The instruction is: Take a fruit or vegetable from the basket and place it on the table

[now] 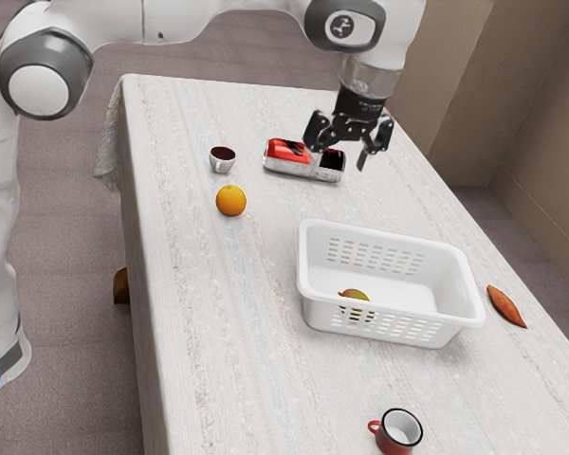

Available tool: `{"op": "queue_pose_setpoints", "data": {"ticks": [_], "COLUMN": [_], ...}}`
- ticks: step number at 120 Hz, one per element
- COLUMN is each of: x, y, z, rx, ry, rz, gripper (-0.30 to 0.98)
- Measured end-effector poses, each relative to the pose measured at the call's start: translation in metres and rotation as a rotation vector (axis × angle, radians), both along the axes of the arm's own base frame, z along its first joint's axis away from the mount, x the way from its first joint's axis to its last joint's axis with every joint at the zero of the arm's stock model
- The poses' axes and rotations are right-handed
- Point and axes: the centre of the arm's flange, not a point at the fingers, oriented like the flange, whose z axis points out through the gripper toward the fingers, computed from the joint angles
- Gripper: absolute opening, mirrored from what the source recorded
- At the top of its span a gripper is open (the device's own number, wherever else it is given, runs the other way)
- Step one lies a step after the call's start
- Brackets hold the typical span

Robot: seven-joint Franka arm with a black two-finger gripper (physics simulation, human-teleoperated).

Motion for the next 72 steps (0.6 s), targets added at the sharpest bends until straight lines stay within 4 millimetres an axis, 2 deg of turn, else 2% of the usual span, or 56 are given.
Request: {"op": "queue_pose_setpoints", "data": {"ticks": [16, 25, 29, 35, 49, 59, 72], "x": [-0.003, -0.009, -0.007, 0.001, 0.023, 0.037, 0.041], "y": [-0.029, -0.063, -0.078, -0.092, -0.095, -0.098, -0.101], "z": [0.007, 0.015, 0.010, -0.008, -0.042, -0.052, -0.058], "rx": [-0.007, -0.018, -0.017, -0.013, -0.005, -0.007, -0.007], "ry": [-0.018, -0.037, -0.029, -0.005, 0.028, 0.025, 0.023], "rz": [0.076, 0.071, 0.067, 0.075, 0.122, 0.116, 0.085], "gripper": [0.69, 0.69, 0.69, 0.69, 0.69, 0.69, 0.69]}}
